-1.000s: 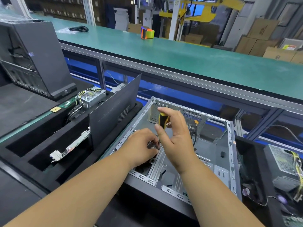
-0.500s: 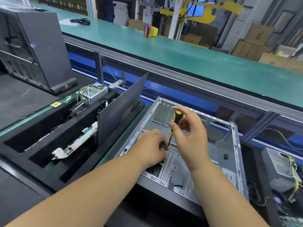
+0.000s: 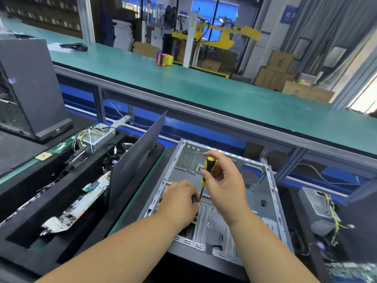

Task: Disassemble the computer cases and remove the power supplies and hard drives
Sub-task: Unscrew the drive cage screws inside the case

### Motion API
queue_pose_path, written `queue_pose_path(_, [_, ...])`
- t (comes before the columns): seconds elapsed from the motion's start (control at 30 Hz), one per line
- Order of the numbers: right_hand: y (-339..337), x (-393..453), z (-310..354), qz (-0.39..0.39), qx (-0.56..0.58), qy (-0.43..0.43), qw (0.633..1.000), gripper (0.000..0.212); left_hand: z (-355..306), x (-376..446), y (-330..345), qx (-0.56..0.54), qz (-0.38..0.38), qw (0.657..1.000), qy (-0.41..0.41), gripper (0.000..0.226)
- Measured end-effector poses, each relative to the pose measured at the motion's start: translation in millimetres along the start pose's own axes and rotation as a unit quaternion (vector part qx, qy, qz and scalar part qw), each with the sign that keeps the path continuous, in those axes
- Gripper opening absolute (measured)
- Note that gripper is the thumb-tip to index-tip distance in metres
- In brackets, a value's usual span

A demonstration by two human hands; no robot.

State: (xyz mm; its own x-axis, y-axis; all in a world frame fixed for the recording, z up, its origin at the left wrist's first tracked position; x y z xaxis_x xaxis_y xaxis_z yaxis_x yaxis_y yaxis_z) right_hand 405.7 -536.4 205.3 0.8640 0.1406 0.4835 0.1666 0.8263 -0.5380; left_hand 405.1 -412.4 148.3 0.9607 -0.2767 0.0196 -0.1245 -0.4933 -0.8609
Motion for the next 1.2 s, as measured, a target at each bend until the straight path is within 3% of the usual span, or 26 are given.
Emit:
queue_pose_path(0.13, [-1.2, 0.7, -1.4, 0.002, 0.006, 0.029, 1.0, 0.045, -3.8, 5.3, -0.5, 0.092, -0.001, 0.992, 0.086, 0.019])
queue_pose_path(0.2, [-4.4, -0.2, -3.3, -0.002, 0.009, 0.05, 0.999, 0.043, -1.5, 8.4, -1.0, 0.081, 0.007, 0.991, 0.11, 0.02])
queue_pose_path(0.4, [-6.2, 0.9, 9.7, 0.035, -0.021, 0.046, 0.998, 0.043, 8.9, 15.1, 1.5, -0.005, 0.015, 0.993, 0.113, 0.019])
queue_pose_path(0.73, [-6.5, 0.4, 21.5, 0.151, 0.033, 0.098, 0.983, 0.056, 9.0, 15.2, -0.2, -0.003, 0.017, 0.994, 0.108, 0.016])
queue_pose_path(0.87, [3.5, -3.4, 27.1, 0.148, 0.031, 0.116, 0.982, 0.05, 9.9, 15.9, 1.3, -0.009, 0.02, 0.994, 0.109, 0.018])
queue_pose_path(1.0, [-2.1, 4.7, 37.4, 0.082, -0.11, 0.075, 0.988, 0.027, 11.0, 16.7, 4.2, -0.012, 0.017, 0.993, 0.115, 0.012])
queue_pose_path(1.1, [-10.4, 18.7, 46.4, 0.083, -0.256, 0.072, 0.961, 0.004, 12.0, 18.2, 6.6, -0.008, 0.016, 0.993, 0.114, 0.014])
queue_pose_path(1.2, [-12.0, 32.8, 51.1, 0.121, -0.382, 0.105, 0.91, 0.017, 13.8, 18.9, 9.3, -0.006, 0.015, 0.993, 0.118, 0.014])
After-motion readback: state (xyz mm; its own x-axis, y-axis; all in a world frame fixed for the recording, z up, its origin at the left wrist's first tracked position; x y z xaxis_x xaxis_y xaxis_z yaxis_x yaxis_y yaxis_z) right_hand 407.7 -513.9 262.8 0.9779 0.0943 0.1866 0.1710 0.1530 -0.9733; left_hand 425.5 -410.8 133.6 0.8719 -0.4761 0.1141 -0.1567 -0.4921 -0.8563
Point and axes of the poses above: each hand's wrist, its own x-axis towards the middle knuckle, its own y-axis out of the palm, z = x × y, the point moved 4 cm from there along x, towards the middle knuckle, and after that the axes turned 7 degrees about z, right-handed, at the moved point
